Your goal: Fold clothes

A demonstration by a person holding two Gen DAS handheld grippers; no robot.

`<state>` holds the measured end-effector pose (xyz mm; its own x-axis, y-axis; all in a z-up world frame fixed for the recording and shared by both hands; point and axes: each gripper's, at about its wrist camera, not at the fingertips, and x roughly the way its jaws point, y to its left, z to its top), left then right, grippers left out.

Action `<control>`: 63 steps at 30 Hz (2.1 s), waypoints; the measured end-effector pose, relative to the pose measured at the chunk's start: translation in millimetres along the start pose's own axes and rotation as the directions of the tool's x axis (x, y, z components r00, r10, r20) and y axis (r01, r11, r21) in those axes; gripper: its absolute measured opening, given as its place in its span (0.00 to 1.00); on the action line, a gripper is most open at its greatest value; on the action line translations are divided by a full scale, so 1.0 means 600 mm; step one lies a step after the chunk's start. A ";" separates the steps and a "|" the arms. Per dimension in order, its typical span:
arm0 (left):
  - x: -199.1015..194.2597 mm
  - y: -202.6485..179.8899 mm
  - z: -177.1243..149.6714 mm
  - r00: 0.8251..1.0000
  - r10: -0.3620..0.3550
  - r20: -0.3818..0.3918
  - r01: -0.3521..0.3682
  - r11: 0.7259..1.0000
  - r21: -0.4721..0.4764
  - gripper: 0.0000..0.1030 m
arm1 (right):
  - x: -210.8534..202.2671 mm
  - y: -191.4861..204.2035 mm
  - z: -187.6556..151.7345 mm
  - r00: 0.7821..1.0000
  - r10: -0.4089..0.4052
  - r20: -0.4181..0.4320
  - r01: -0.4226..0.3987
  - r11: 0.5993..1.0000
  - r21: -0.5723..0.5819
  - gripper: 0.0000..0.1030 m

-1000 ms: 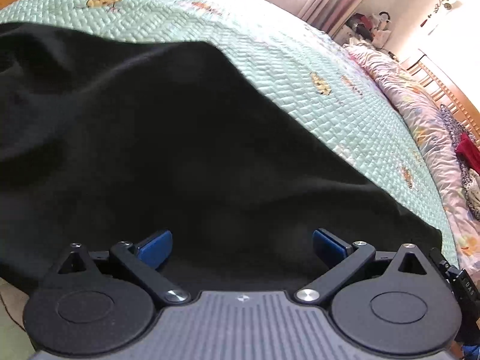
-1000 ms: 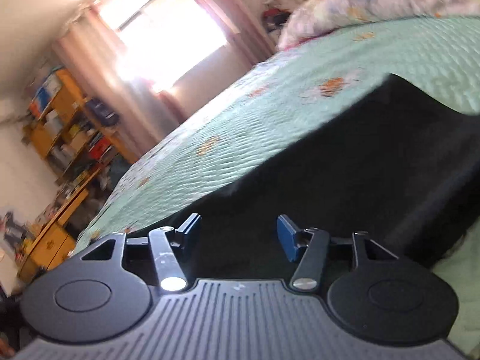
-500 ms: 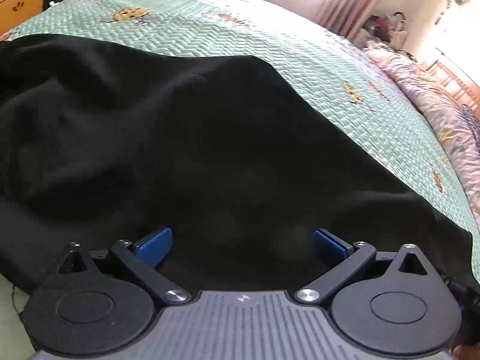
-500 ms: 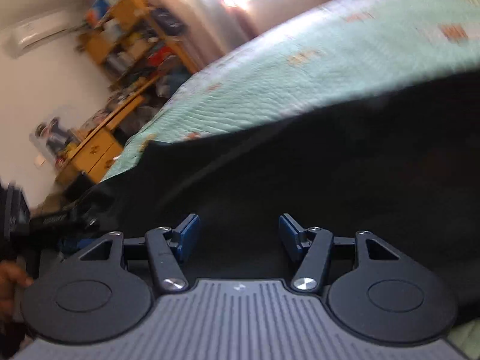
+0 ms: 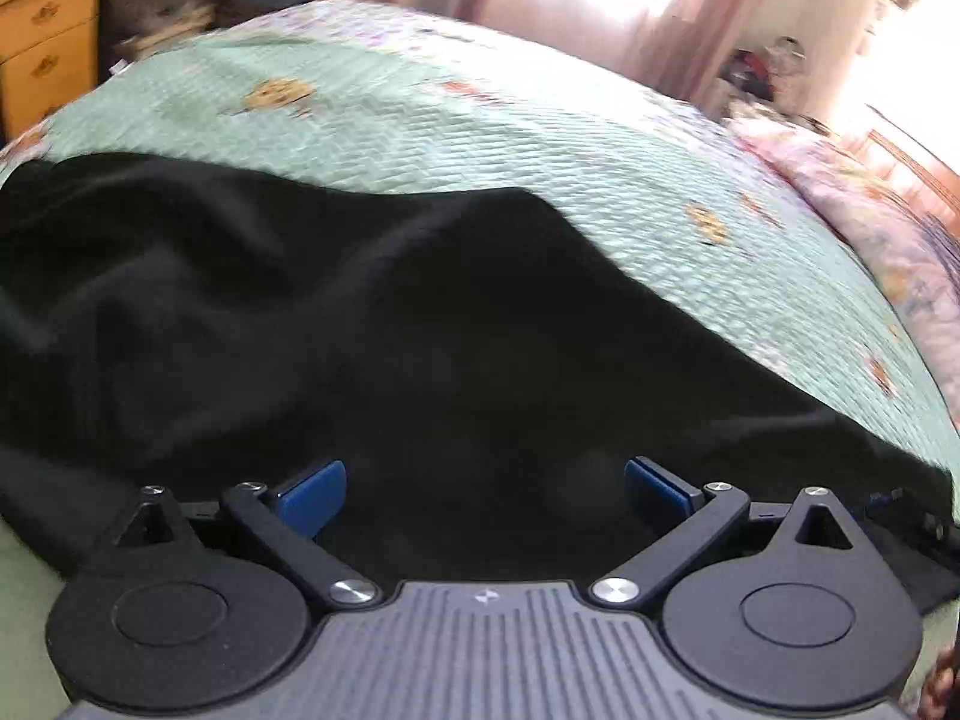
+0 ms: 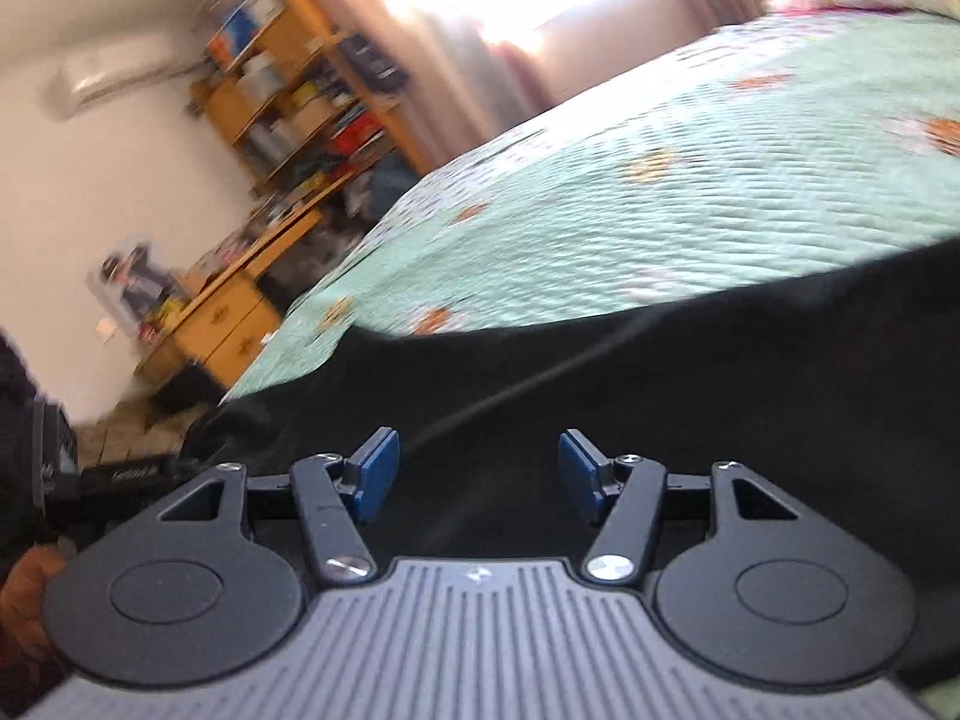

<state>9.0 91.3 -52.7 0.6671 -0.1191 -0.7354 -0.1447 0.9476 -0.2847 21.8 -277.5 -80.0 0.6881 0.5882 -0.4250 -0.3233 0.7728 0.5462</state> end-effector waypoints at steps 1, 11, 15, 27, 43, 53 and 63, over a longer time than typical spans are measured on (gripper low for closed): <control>0.009 0.012 -0.003 1.000 0.011 -0.024 -0.011 0.999 -0.034 0.97 | 0.011 0.011 0.002 1.000 0.012 -0.017 -0.012 1.000 -0.022 0.60; 0.030 0.018 -0.023 0.997 0.046 -0.055 -0.047 0.999 -0.010 0.99 | 0.016 -0.055 -0.049 0.996 0.061 -0.059 -0.049 0.981 0.185 0.60; 0.027 0.021 -0.019 0.998 0.037 -0.058 -0.039 0.999 -0.027 0.99 | -0.017 -0.068 -0.042 1.000 0.020 -0.009 -0.017 0.975 0.222 0.61; 0.029 0.033 -0.016 0.998 0.015 -0.063 -0.021 0.996 -0.089 0.99 | -0.064 -0.102 -0.046 0.986 -0.161 0.050 0.148 0.967 0.206 0.65; 0.029 -0.007 -0.013 0.995 0.008 -0.099 -0.011 1.000 -0.025 0.98 | -0.060 -0.054 -0.015 0.990 -0.110 0.093 0.095 0.984 0.149 0.68; 0.036 0.012 -0.018 0.995 -0.023 -0.099 0.017 0.998 -0.067 0.99 | -0.051 -0.097 -0.038 0.987 -0.149 0.055 0.132 0.961 0.244 0.68; 0.014 -0.112 -0.011 0.988 -0.126 -0.089 0.138 0.981 0.139 0.98 | -0.047 -0.040 -0.018 0.985 -0.151 0.089 0.139 0.982 0.129 0.70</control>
<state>19.6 24.4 -43.9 0.6123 -0.2634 -0.7454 0.0514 0.9541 -0.2950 3.1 -310.5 -88.8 0.7842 0.4414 -0.4362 -0.1386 0.8097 0.5703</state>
